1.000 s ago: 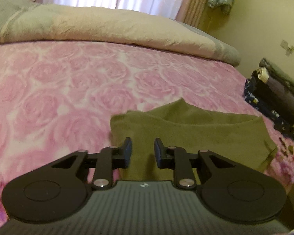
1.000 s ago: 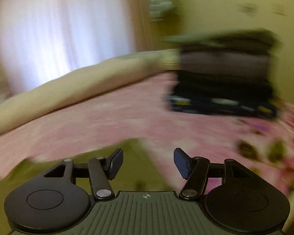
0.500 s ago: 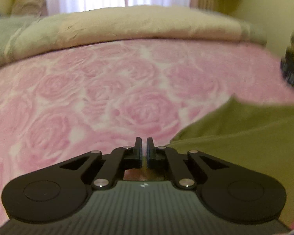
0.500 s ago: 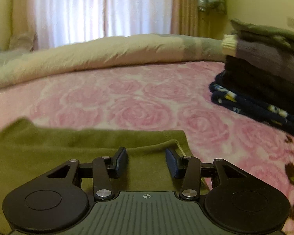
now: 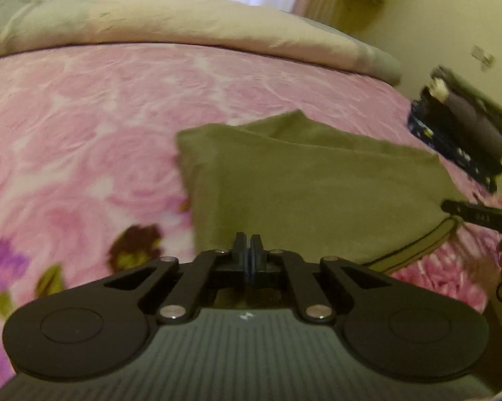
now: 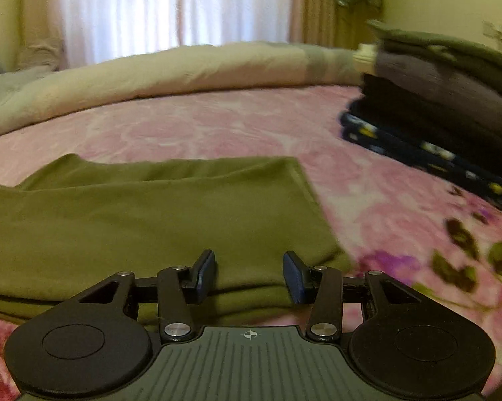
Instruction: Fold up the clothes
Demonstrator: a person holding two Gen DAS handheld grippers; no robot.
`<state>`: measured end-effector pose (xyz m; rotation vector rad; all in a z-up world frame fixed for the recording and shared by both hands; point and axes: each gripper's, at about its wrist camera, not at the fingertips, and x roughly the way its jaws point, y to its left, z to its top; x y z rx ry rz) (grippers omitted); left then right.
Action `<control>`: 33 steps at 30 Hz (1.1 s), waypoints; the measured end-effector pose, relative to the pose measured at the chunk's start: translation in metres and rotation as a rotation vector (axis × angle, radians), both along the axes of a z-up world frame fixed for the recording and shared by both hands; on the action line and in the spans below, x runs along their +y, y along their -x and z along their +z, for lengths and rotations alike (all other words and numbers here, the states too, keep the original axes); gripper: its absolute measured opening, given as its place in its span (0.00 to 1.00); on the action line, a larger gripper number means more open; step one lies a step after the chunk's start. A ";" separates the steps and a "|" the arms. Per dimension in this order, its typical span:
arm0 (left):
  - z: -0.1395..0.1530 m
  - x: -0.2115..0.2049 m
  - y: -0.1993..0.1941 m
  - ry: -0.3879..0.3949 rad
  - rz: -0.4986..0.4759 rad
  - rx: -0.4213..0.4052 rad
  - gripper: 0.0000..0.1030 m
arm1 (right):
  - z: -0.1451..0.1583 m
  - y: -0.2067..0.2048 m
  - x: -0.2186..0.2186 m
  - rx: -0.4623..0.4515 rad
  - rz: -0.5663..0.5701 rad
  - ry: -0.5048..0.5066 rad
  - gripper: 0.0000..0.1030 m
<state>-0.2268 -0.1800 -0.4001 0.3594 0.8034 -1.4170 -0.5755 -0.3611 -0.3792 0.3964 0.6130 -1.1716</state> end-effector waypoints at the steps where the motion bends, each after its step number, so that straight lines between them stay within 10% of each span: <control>1: 0.005 0.005 -0.001 -0.001 0.012 -0.009 0.03 | 0.004 0.002 0.000 0.011 -0.020 -0.010 0.43; 9: 0.009 0.018 0.016 -0.019 0.052 -0.039 0.08 | 0.021 0.001 0.014 -0.104 0.044 0.080 0.43; 15: 0.025 0.032 0.027 -0.082 0.129 -0.108 0.10 | 0.014 0.022 0.000 -0.122 -0.075 -0.045 0.43; 27: 0.063 0.079 0.067 -0.102 0.140 -0.146 0.27 | 0.043 0.051 0.106 -0.261 -0.222 -0.244 0.43; 31: 0.072 0.098 0.072 -0.091 0.144 -0.150 0.30 | 0.064 0.075 0.125 -0.452 -0.318 -0.331 0.43; 33: 0.076 0.107 0.073 -0.084 0.149 -0.151 0.31 | 0.066 0.107 0.125 -0.783 -0.401 -0.486 0.43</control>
